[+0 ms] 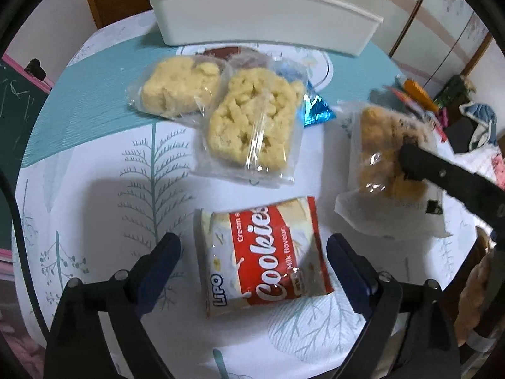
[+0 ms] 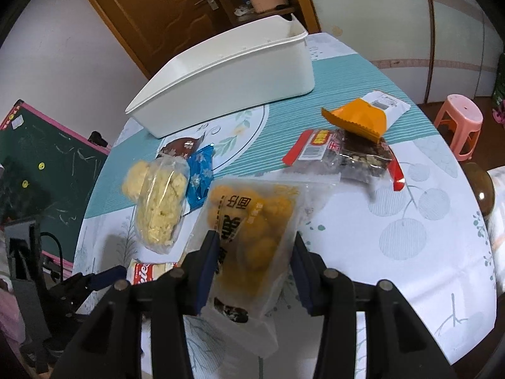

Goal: Organize snacks
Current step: 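Grasp the red Cookies pack with the left gripper while the right lifts the yellow bag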

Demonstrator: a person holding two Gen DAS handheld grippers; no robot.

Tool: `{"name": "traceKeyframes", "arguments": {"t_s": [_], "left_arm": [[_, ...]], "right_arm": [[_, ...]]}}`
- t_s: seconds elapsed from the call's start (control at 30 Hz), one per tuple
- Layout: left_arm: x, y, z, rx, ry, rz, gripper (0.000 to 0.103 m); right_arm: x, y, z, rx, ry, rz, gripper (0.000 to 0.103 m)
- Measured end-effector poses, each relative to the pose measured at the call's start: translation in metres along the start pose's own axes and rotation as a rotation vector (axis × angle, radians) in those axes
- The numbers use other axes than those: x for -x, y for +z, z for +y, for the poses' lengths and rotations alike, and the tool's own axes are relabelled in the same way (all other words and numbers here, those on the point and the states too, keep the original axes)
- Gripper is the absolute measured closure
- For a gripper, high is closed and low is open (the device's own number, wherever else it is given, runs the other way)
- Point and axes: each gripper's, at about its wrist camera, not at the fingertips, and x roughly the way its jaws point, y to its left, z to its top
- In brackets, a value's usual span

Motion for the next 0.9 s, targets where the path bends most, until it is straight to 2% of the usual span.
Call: {"name": "traceKeyframes", "arguments": {"t_s": [0.1,0.17,0.23,0.3,0.5,0.7,0.8,0.9], "left_arm": [[-0.003,-0.002,-0.006,-0.037,0.044,0.021,0.009],[-0.002,-0.004,-0.011,-0.069,0.047,0.02,0.013],[0.003,-0.004,-0.016,-0.101,0.032,0.0,0.044],[0.007,-0.005,-0.02,-0.131,0.027,-0.003,0.05],[0.017,-0.003,-0.018,-0.126,0.028,-0.044,0.053],[0.061,0.009,-0.017,-0.145,0.087,-0.219,0.053],[0.095,0.018,-0.017,-0.155,0.113,-0.336,0.053],[0.123,0.027,-0.015,-0.159,0.137,-0.42,0.053]], "right_arm": [[0.0,-0.001,-0.001,-0.003,0.009,0.001,0.058],[-0.001,-0.001,-0.002,-0.006,0.015,0.001,0.058],[0.0,-0.001,-0.003,-0.009,0.02,0.0,0.058],[0.0,-0.002,-0.004,-0.008,0.024,-0.003,0.058],[0.001,-0.005,0.006,0.034,0.045,-0.004,0.06],[0.007,-0.009,0.031,0.113,0.081,-0.007,0.063],[0.015,-0.007,0.043,0.147,0.079,-0.039,0.065],[0.024,-0.002,0.051,0.165,0.082,-0.071,0.066]]}}
